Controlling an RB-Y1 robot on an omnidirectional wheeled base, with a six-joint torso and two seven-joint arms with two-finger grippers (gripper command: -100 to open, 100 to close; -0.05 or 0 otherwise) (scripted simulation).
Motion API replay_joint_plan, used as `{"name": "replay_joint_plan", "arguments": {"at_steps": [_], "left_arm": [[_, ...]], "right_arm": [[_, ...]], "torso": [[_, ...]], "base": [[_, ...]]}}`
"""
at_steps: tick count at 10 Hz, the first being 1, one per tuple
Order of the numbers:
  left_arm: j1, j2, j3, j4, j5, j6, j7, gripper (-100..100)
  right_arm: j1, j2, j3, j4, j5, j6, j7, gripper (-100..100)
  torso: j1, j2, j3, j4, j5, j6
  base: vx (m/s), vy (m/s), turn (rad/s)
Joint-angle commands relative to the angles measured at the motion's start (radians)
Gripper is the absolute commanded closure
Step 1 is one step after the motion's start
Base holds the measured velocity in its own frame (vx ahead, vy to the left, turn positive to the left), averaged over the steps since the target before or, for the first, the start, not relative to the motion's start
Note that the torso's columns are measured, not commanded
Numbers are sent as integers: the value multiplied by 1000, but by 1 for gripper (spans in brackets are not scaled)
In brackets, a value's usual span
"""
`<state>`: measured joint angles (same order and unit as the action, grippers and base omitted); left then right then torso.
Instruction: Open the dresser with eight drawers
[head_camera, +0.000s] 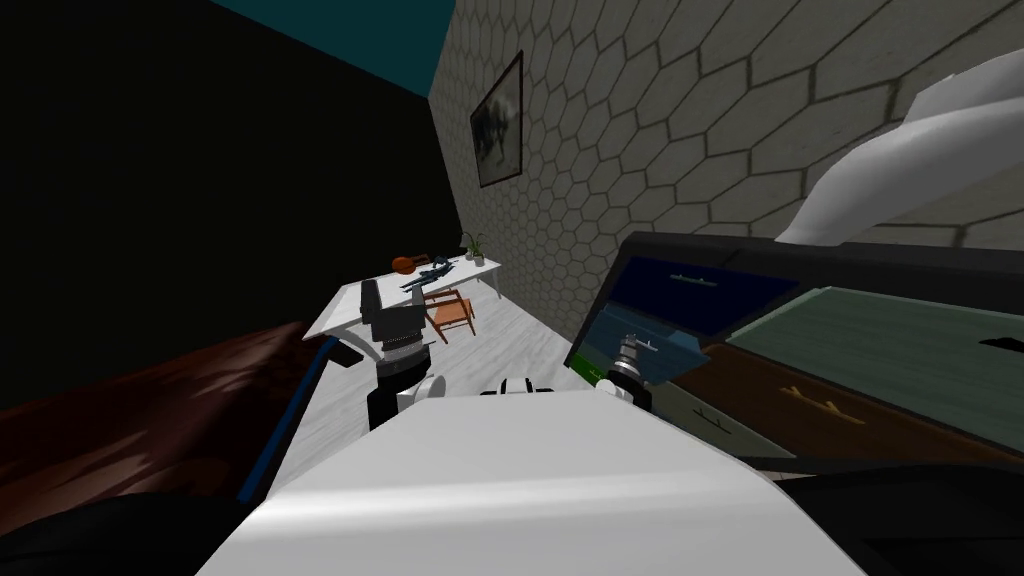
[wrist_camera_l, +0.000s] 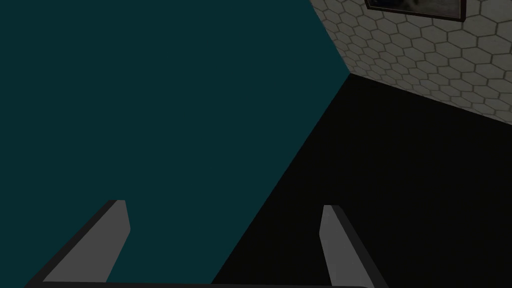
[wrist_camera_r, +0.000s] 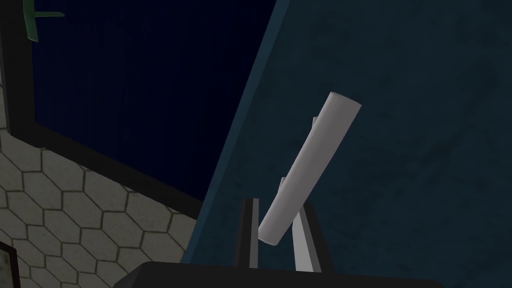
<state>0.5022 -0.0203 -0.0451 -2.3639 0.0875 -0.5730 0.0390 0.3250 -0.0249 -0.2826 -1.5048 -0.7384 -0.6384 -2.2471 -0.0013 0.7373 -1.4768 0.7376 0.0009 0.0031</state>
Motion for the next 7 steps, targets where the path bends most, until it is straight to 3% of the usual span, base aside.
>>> {"name": "replay_joint_plan", "arguments": {"at_steps": [1, 3, 4, 5, 7], "left_arm": [[0, 0, 0, 0, 0, 0, 0, 0], [0, 0, 0, 0, 0, 0, 0, 0], [0, 0, 0, 0, 0, 0, 0, 0], [0, 0, 0, 0, 0, 0, 0, 0], [0, 0, 0, 0, 0, 0, 0, 0]], "right_arm": [[-1, 11, -2, -7, 2, -2, 11, 100], [-1, 20, -2, -14, 4, -2, 21, 100], [-15, 12, -17, -47, -11, 49, 34, -100], [-15, 12, -17, -47, -11, 50, 34, -100], [-25, 8, -34, -81, -25, 101, 53, -100]], "torso": [[-1, 0, 0, 0, 0, -1], [5, 7, 5, 0, -1, 0], [2, 6, 4, 1, -1, 1], [-2, 0, 0, 0, -1, -1], [-3, -5, -3, 0, -1, -3]], "base": [[-84, 70, -32], [-152, 139, -13], [-64, 98, -111], [5, 37, -59], [21, 8, -54]]}}
